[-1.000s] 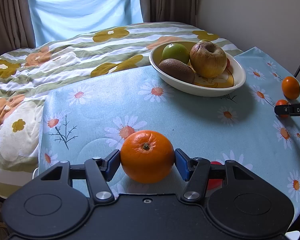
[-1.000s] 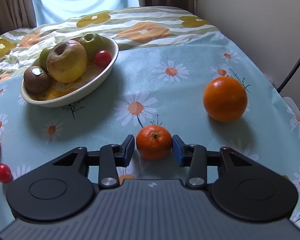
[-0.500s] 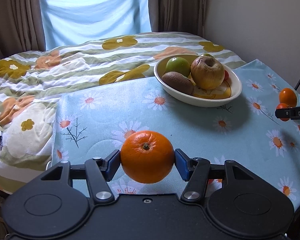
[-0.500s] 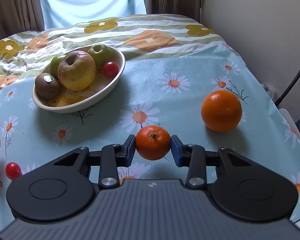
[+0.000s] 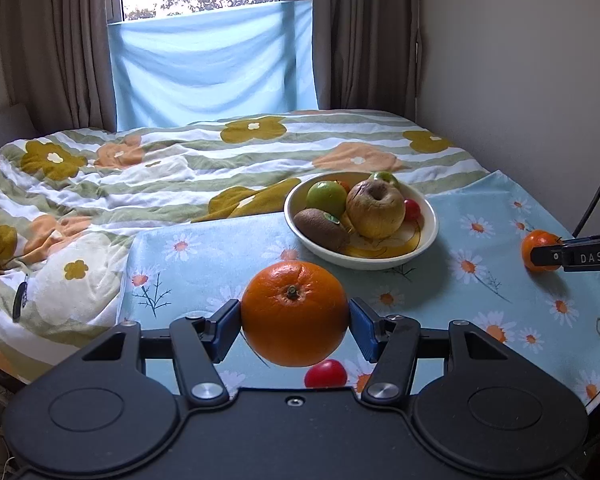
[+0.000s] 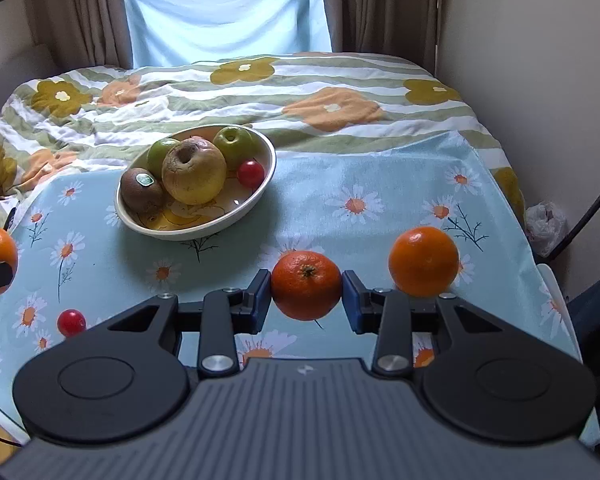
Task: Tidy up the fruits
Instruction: 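Carry the orange and tangerine over the white plate with both tools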
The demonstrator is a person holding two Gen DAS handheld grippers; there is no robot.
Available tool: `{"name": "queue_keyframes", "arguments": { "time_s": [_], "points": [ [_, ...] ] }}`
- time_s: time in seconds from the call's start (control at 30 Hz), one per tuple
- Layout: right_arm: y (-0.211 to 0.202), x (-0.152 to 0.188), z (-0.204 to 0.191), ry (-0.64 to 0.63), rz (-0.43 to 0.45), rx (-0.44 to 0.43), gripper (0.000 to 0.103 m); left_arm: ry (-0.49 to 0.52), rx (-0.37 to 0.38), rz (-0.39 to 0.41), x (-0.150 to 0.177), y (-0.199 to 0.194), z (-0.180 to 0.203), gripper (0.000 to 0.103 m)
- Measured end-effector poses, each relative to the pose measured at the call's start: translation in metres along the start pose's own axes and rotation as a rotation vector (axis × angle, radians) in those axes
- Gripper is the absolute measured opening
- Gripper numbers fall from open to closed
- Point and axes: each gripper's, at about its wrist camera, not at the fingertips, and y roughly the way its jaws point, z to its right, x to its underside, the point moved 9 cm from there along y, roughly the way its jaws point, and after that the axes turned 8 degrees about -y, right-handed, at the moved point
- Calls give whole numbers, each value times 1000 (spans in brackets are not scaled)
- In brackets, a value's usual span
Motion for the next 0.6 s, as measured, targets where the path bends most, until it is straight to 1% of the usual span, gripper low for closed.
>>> {"name": "queue_keyframes", "arguments": {
  "time_s": [0.13,0.3,0.43,0.6],
  "points": [
    [-14,-9,7,-40,14,-38,53,-26,-6,22,-7,-13,22,63],
    [-26,-24,16,-100,43,-87,53,-55,-19,59,-18,-20,46,63],
    [-29,-39,24,-148,68,-121,53,-77,-39,89,-30,-16,66,63],
    [-22,-55,28,-198,88,-156,53,-100,-62,117,-44,-5,78,62]
  ]
}}
